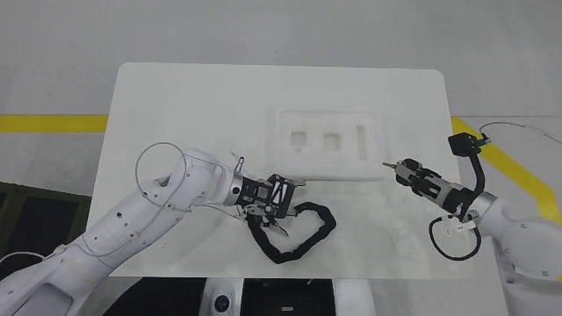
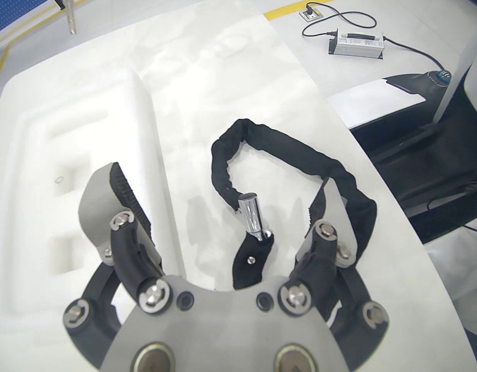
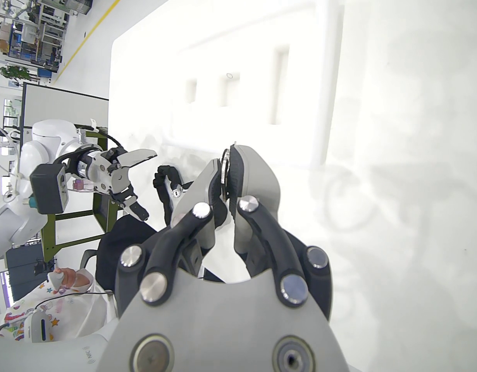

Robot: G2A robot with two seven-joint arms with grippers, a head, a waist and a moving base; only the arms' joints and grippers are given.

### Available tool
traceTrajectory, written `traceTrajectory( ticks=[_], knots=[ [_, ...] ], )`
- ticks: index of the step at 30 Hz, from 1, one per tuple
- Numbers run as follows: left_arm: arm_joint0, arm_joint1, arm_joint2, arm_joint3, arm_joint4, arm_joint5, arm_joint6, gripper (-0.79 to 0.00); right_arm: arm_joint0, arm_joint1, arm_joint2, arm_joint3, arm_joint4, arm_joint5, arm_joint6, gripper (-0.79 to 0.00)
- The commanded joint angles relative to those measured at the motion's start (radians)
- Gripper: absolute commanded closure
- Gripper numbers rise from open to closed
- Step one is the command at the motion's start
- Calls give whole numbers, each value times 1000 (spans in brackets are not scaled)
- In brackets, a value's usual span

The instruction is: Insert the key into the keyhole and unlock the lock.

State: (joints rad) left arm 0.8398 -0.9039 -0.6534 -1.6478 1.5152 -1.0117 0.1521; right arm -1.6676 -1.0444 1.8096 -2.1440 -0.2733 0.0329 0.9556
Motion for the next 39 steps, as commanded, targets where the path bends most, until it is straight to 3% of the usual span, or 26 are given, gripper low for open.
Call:
traceTrajectory(
  ticks=[1, 9, 17, 22, 24, 39],
  knots=[
    [28, 12, -6, -14, 12, -1, -41, -785, 0, 0, 0, 0, 0, 0, 0, 0],
    [89, 37, -45, -71, -16, -1, -162, -785, 0, 0, 0, 0, 0, 0, 0, 0],
    [101, 38, -49, -94, -40, -1, -273, -785, 0, 0, 0, 0, 0, 0, 0, 0],
    [87, 28, -40, -107, -55, 3, -348, -773, 0, 0, 0, 0, 0, 0, 0, 0],
    [77, 21, -30, -111, -58, -1, -383, -711, 0, 0, 0, 0, 0, 0, 0, 0],
    [16, -38, 49, -86, -148, 29, -602, -668, 0, 0, 0, 0, 0, 0, 0, 0]
  ],
)
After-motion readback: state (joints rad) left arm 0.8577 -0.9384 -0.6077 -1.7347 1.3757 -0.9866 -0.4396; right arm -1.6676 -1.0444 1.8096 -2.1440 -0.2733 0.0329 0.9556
